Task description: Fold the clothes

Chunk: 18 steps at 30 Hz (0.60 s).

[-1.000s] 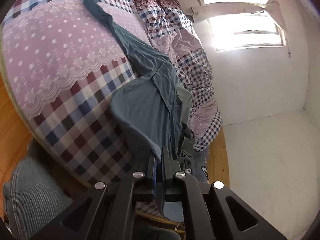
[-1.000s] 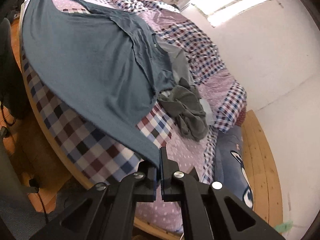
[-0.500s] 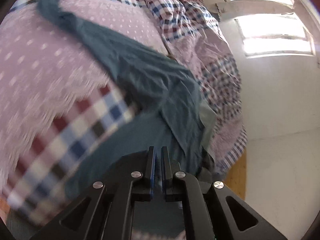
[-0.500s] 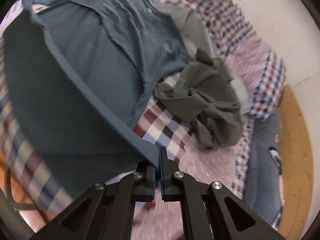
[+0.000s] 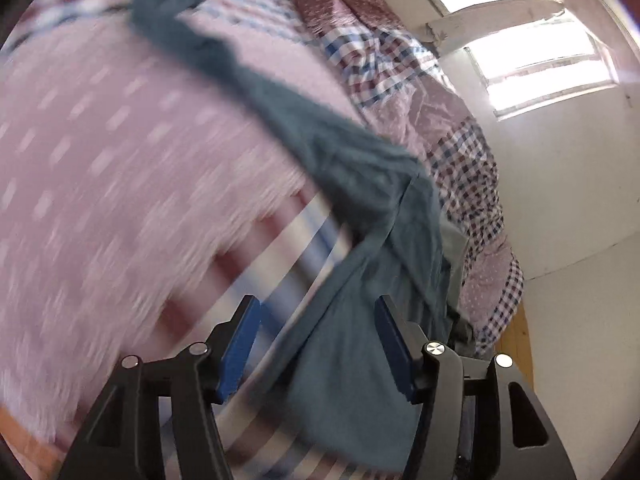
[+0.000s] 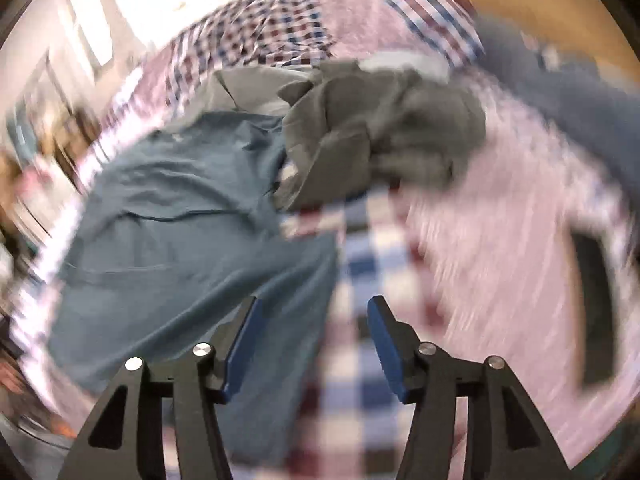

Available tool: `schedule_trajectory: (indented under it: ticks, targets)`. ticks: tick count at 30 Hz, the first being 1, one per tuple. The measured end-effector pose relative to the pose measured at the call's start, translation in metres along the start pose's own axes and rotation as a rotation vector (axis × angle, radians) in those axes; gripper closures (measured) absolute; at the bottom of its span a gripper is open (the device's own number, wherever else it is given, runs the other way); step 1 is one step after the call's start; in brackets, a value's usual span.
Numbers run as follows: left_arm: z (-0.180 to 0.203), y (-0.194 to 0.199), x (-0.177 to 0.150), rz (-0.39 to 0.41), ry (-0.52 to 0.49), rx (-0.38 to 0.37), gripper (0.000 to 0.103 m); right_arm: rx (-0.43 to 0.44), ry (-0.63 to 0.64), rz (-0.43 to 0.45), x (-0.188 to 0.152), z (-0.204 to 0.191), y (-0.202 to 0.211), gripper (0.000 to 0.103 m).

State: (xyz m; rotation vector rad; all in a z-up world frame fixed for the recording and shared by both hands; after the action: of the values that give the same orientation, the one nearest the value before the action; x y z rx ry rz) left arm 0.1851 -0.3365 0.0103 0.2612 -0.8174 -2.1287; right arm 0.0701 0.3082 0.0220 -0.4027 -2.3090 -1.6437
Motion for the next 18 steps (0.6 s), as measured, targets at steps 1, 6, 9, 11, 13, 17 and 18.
schedule_trajectory:
  ticks: [1,6,9,11,13,17,18]
  targets:
    - [-0.002,-0.003,-0.011,-0.019,-0.016,0.005,0.040,0.047,-0.038,0.000,-0.011,0.002,0.001,0.044]
    - [0.002,-0.024,-0.046,-0.074,-0.137,0.068,0.040,0.115,-0.080,-0.044,-0.043,-0.004,-0.006,0.044]
    - [0.006,-0.027,-0.044,-0.056,-0.150,0.039,0.057,0.143,-0.073,-0.063,-0.056,-0.008,-0.010,0.044]
    - [0.000,-0.030,-0.039,-0.055,-0.117,0.024,0.084,0.159,-0.076,-0.074,-0.064,-0.006,-0.013,0.044]
    - [-0.006,-0.031,-0.035,-0.053,-0.082,0.008,0.095,0.168,-0.079,-0.081,-0.070,-0.003,-0.015,0.044]
    - [-0.002,-0.024,-0.031,-0.005,-0.080,-0.038,0.097,0.221,-0.103,-0.075,-0.081,0.002,-0.009,0.044]
    - [0.001,-0.022,-0.030,0.009,-0.088,-0.041,0.097,0.248,-0.126,-0.071,-0.084,0.005,-0.007,0.044]
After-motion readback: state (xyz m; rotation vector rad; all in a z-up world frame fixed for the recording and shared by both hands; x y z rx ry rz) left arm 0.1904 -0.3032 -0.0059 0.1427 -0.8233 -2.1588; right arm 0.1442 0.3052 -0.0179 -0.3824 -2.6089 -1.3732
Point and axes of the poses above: each gripper's, at about its wrist camera, not at the fingertips, and y roughly against the way its jaws point, z to its right, x to its top, the point moved 5 cm from there along -y, roughly the way its jaws point, and after that the axes turned 13 degrees about -z, right-handed, at the moved point
